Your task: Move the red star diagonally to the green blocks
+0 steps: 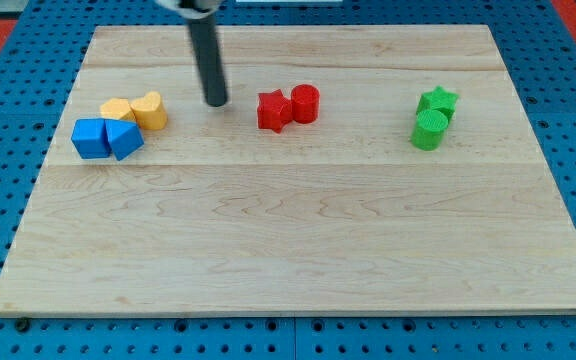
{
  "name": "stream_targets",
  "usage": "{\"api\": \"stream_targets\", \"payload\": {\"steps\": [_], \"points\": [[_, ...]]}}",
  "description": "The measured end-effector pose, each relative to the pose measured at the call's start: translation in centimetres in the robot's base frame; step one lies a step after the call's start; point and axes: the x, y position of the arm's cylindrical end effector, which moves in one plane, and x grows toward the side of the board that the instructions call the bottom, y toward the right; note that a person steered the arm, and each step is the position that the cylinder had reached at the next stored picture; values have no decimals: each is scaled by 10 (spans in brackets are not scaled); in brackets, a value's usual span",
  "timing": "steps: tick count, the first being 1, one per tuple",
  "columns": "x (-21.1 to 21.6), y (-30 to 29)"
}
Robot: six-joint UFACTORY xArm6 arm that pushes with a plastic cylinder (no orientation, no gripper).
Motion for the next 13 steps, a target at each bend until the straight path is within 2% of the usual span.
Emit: {"api": "stream_targets", "payload": {"steps": [1, 2, 3, 5, 6, 7, 8, 9, 10, 11, 12, 13], "points": [[20, 37], [69, 51], [99, 67], [54, 10], [33, 20], [53, 62], [113, 115], [143, 125], [138, 38], [93, 32], [68, 56], [79, 125]]}}
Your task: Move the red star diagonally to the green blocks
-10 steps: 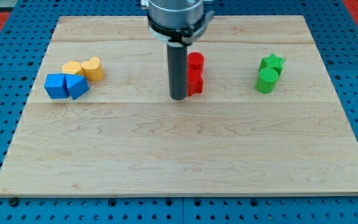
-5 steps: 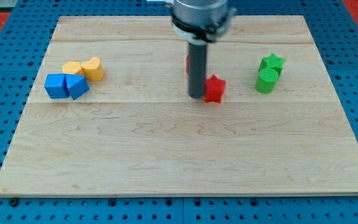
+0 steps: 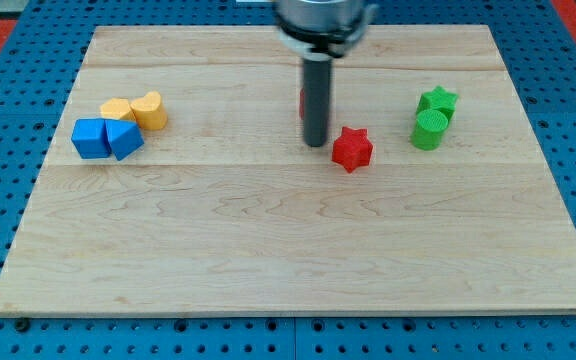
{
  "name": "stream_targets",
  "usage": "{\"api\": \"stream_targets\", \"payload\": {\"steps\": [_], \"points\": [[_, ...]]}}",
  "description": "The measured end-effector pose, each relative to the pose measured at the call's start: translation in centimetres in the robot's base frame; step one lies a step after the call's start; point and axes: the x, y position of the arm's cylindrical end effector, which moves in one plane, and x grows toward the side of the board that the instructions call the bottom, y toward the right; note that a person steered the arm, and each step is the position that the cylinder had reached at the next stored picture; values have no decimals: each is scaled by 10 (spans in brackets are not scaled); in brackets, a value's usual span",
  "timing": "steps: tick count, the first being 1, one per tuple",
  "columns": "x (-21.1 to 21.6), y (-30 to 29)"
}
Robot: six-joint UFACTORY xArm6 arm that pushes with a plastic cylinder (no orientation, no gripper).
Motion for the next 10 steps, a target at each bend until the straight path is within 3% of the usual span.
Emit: {"api": "stream_targets", "payload": {"steps": [1, 2, 4, 5, 7, 8, 9, 10], "points": [[13, 49], [20, 54], [101, 113], [85, 95], [52, 159], [65, 175], [120, 161], [139, 161]]}}
